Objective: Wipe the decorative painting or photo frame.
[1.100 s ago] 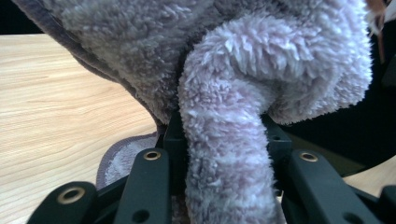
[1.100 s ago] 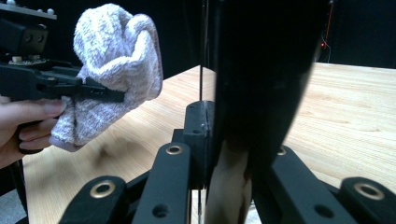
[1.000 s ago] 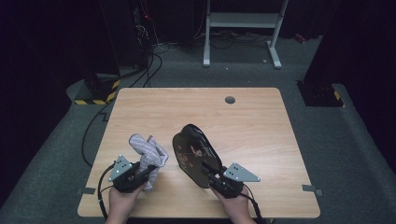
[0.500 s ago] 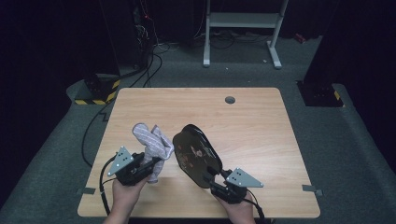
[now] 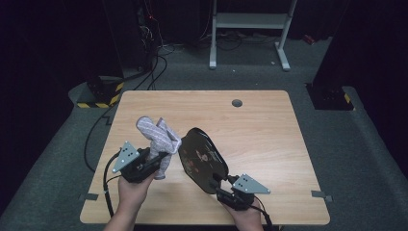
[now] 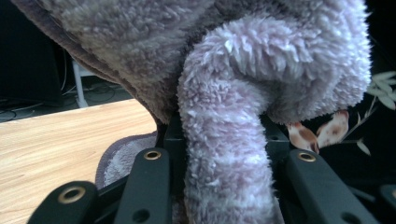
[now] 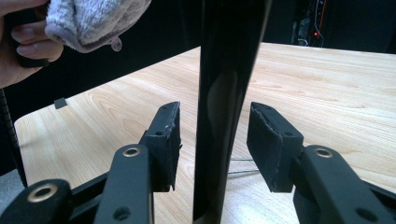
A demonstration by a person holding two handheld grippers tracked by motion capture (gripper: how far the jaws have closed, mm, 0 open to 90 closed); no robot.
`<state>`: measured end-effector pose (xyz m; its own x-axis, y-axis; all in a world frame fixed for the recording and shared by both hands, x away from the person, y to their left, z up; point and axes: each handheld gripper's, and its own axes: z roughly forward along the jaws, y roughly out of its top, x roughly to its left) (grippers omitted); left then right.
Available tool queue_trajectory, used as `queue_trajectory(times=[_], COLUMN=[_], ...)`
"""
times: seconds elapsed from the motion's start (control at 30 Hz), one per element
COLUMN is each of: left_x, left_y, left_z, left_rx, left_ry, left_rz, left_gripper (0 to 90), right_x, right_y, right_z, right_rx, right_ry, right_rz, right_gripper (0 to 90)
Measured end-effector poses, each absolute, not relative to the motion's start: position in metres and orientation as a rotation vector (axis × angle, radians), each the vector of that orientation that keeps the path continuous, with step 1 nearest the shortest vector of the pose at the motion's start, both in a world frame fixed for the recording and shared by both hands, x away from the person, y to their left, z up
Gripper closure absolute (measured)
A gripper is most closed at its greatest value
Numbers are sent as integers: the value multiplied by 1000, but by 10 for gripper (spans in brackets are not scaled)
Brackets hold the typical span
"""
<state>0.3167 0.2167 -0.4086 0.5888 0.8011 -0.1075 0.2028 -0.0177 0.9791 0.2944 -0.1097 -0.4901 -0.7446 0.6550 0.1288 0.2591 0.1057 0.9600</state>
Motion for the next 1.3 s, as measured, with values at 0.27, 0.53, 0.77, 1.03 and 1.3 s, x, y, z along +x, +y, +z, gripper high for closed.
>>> queue_trajectory(times=[0.27, 0.53, 0.77, 1.03, 1.3], left_x=[319, 327, 326, 332, 331], left_y=[207, 201, 191, 175, 155], left_z=[-393, -379, -374, -361, -341], left_rx=[1561, 1547, 1519, 1505, 1501], left_ry=[846, 815, 785, 749, 690], left_rz=[594, 588, 588, 574, 563], left_gripper=[646, 647, 647, 647, 647], right_x=[295, 298, 295, 294, 295], right_y=[-111, -111, -106, -105, -104], right_z=[-489, -491, -491, -491, -491], right_rx=[890, 899, 868, 879, 887], right_ry=[2058, 2064, 2062, 2065, 2073], right_rz=[1671, 1673, 1657, 1640, 1632], right_gripper=[551, 616, 702, 783, 784])
